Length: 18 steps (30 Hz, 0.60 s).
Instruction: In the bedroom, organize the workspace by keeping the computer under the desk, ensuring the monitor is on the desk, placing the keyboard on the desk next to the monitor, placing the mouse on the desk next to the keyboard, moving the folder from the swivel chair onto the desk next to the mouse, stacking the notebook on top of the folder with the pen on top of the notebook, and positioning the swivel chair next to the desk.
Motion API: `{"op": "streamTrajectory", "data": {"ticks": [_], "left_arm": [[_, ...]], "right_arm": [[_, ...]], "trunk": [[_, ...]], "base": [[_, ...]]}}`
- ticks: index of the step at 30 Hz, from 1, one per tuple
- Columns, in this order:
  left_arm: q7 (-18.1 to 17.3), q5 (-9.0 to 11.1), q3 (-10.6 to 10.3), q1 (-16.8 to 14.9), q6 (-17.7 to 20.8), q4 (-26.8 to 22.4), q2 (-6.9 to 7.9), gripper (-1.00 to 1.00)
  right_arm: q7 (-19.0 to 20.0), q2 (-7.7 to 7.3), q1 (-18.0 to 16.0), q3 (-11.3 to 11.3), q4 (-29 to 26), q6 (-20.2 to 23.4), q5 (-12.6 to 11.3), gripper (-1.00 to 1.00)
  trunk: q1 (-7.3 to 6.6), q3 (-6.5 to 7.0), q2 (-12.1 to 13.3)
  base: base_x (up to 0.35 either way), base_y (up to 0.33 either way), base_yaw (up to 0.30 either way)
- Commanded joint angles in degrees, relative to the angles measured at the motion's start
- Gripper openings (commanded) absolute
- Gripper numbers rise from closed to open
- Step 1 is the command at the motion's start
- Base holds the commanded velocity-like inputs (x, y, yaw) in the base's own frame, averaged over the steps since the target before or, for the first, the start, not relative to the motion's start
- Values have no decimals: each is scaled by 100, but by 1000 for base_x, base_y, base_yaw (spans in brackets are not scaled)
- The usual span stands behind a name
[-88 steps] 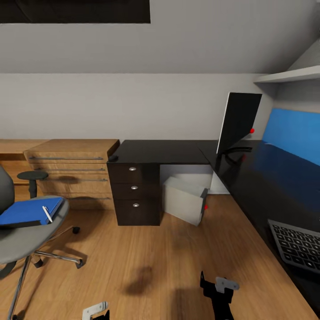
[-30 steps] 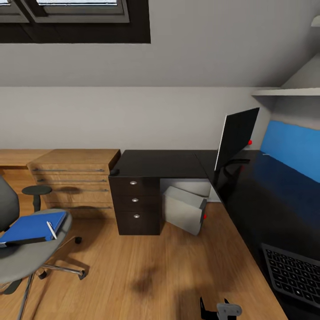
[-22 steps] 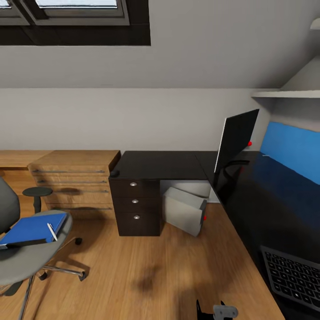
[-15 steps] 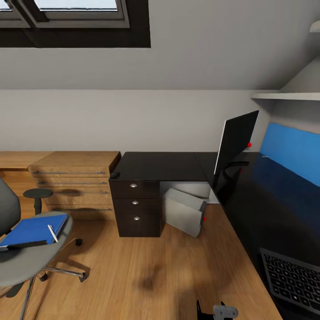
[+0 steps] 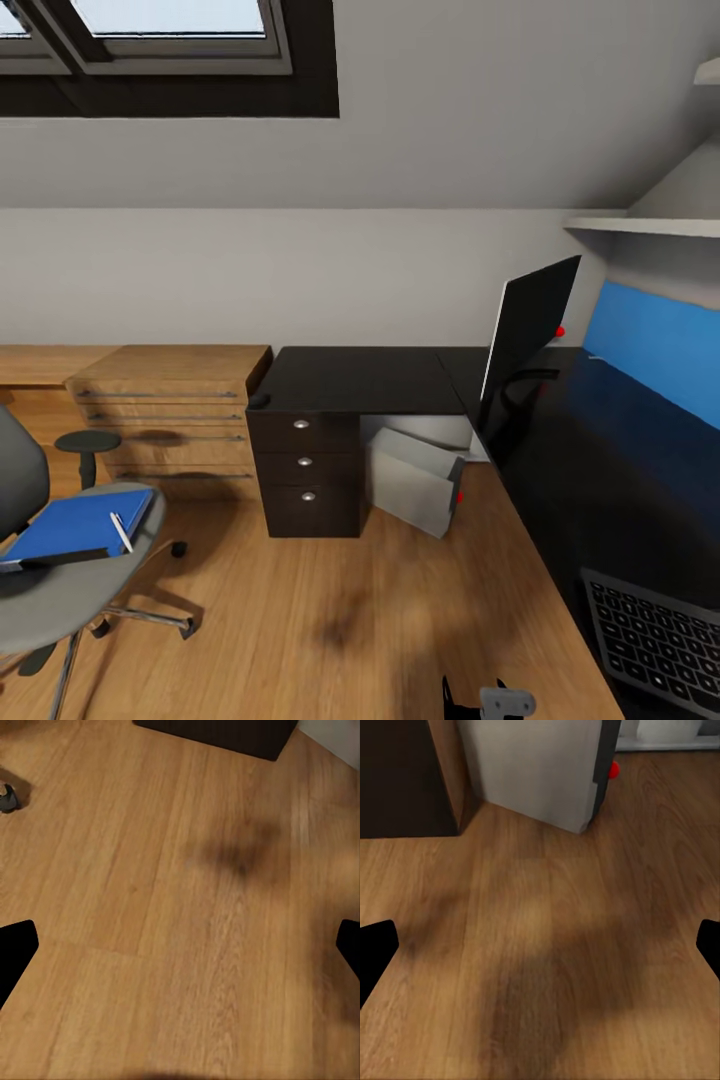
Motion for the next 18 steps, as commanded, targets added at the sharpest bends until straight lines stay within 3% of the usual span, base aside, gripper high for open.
{"op": "streamTrajectory", "data": {"ticks": [1,18], "left_arm": [[-27,61,-39,-4,-18,7,0,100],[-18,61,-39,-4,-18,7,6,100]], "right_arm": [[-38,1,-7,-31,13,-19,61,100],[-32,1,-7,-37,13,-21,61,100]], "trunk": [[-23,13,39],[-396,318,720]], "base": [[0,0,0],[0,0,0]]}}
